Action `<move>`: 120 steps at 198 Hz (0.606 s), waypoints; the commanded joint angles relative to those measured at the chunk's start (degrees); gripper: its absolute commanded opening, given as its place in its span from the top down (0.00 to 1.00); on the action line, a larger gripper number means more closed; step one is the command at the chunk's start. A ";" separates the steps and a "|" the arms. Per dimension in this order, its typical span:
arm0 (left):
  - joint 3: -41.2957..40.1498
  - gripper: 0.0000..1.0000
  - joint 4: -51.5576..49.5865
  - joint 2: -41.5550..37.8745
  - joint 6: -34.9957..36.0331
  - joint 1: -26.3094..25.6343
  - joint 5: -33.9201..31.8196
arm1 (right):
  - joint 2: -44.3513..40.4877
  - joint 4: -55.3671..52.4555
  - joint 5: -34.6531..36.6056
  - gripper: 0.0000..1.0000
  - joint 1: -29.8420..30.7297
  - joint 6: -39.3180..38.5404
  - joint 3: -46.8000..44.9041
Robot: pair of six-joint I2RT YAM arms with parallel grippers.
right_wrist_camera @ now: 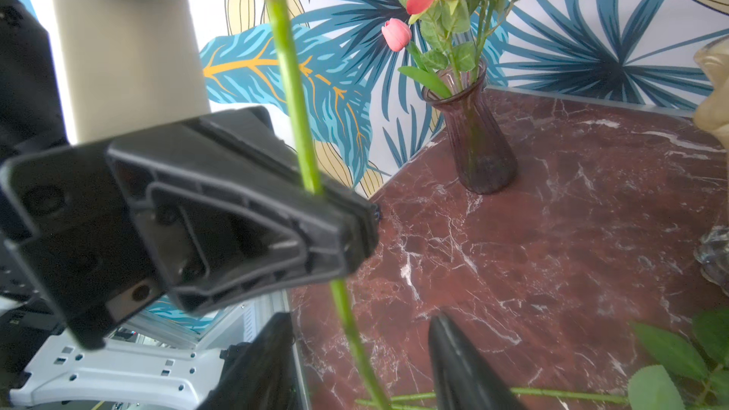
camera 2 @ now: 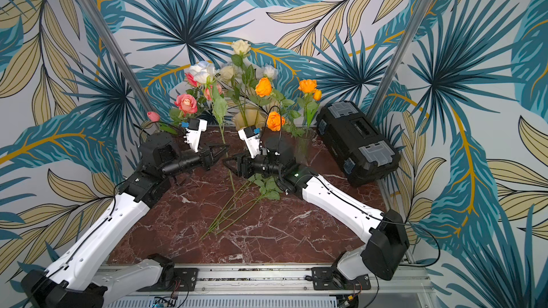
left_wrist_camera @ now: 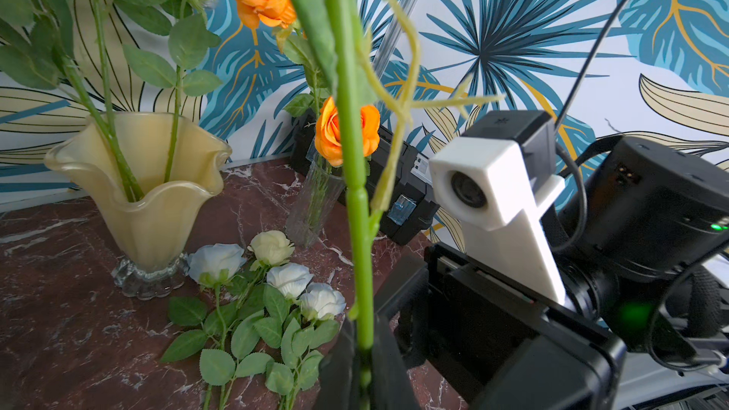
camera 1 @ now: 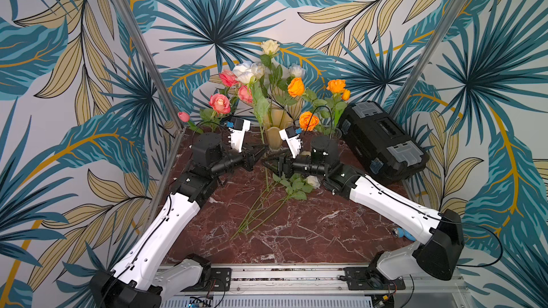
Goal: Arrange the flowers in different vases according to their variety
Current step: Insert the flower into the vase.
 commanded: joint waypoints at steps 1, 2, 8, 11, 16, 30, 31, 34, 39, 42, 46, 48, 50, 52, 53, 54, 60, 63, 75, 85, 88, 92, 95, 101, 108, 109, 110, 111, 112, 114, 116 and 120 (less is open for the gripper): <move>1.98 1.00 1.94 -1.26 0.00 -0.51 0.66 | 1.04 1.00 0.14 0.47 0.46 -1.57 1.73; 1.98 1.00 1.94 -1.26 0.05 -0.56 0.64 | 1.07 0.99 0.12 0.48 0.44 -1.63 1.77; 1.97 1.00 1.80 -1.24 0.11 -0.61 0.63 | 1.33 0.78 0.19 0.51 0.44 -1.73 2.12; 1.93 1.00 1.75 -1.26 0.16 -0.61 0.66 | 1.43 0.67 0.19 0.53 0.42 -1.72 2.27; 1.98 1.00 1.59 -1.32 0.25 -0.69 0.59 | 1.47 0.78 0.22 0.57 0.42 -1.73 2.40; 1.83 1.00 1.49 -1.48 0.45 -0.68 0.37 | 1.62 0.82 0.26 0.66 0.41 -1.59 2.55; 1.77 1.00 1.54 -1.50 0.44 -0.69 0.41 | 1.62 0.81 0.27 0.66 0.41 -1.59 2.53; 1.80 1.00 1.53 -1.50 0.44 -0.70 0.41 | 1.62 0.80 0.28 0.68 0.48 -1.58 2.51; 1.79 1.00 1.47 -1.52 0.58 -0.69 0.36 | 1.69 0.72 0.36 0.71 0.55 -1.60 2.56; 1.79 1.00 1.43 -1.52 0.61 -0.68 0.36 | 1.71 0.60 0.37 0.73 0.53 -1.58 2.52; 1.71 1.00 1.47 -1.48 0.62 -0.69 0.39 | 1.71 0.48 0.37 0.76 0.50 -1.54 2.52; 1.69 1.00 1.42 -1.55 0.62 -0.69 0.37 | 1.67 0.52 0.37 0.77 0.50 -1.56 2.54; 1.71 1.00 1.41 -1.60 0.62 -0.70 0.36 | 1.63 0.53 0.43 0.79 0.59 -1.59 2.52; 1.72 1.00 1.47 -1.61 0.62 -0.70 0.43 | 1.63 0.51 0.45 0.80 0.59 -1.57 2.51; 1.72 1.00 1.44 -1.61 0.62 -0.70 0.39 | 1.62 0.48 0.45 0.81 0.59 -1.54 2.47; 1.72 1.00 1.42 -1.61 0.62 -0.70 0.38 | 1.62 0.46 0.45 0.81 0.59 -1.53 2.45; 1.66 1.00 1.41 -1.59 0.70 -0.64 0.35 | 1.62 0.38 0.49 0.86 0.59 -1.51 2.47; 1.59 1.00 1.46 -1.69 0.71 -0.63 0.25 | 1.62 0.32 0.60 0.88 0.66 -1.49 2.49; 1.61 1.00 1.49 -1.72 0.77 -0.66 0.25 | 1.54 0.26 0.70 0.96 0.76 -1.51 2.49; 1.63 1.00 1.45 -1.78 0.83 -0.67 0.27 | 1.45 0.24 0.97 1.00 0.84 -1.52 2.43; 1.63 1.00 1.49 -1.72 0.89 -0.67 0.16 | 1.45 0.19 1.09 1.00 0.85 -1.53 2.48; 1.62 1.00 1.39 -1.78 0.94 -0.68 0.16 | 1.45 0.23 1.21 1.00 0.94 -1.50 2.49; 1.61 1.00 1.40 -1.78 0.95 -0.68 0.17 | 1.45 0.28 1.21 1.00 0.98 -1.49 2.51; 1.65 1.00 1.30 -1.77 0.97 -0.68 0.08 | 1.37 0.30 1.48 1.00 1.07 -1.60 2.53; 1.65 1.00 1.18 -1.89 0.97 -0.66 -0.15 | 1.28 0.34 1.88 1.00 1.16 -1.70 2.52; 1.68 1.00 1.16 -1.93 0.97 -0.68 -0.20 | 1.23 0.30 1.91 1.00 1.18 -1.78 2.51; 1.66 1.00 1.15 -1.94 1.01 -0.69 -0.18 | 1.21 0.29 2.02 1.00 1.19 -1.86 2.56; 1.64 1.00 1.15 -2.00 1.03 -0.69 -0.22 | 1.20 0.32 2.11 1.00 1.20 -1.82 2.53; 1.68 1.00 1.14 -2.02 1.00 -0.69 -0.24 | 1.15 0.34 2.16 1.00 1.20 -1.88 2.48; 1.69 1.00 1.21 -2.06 1.02 -0.67 -0.34 | 1.13 0.33 2.44 1.00 1.20 -1.96 2.50; 1.71 0.97 1.22 -2.12 1.05 -0.65 -0.43 | 1.04 0.24 2.62 1.00 1.20 -2.02 2.44; 1.72 0.87 1.18 -2.28 1.13 -0.62 -0.61 | 0.86 0.11 3.20 1.00 1.26 -2.36 2.44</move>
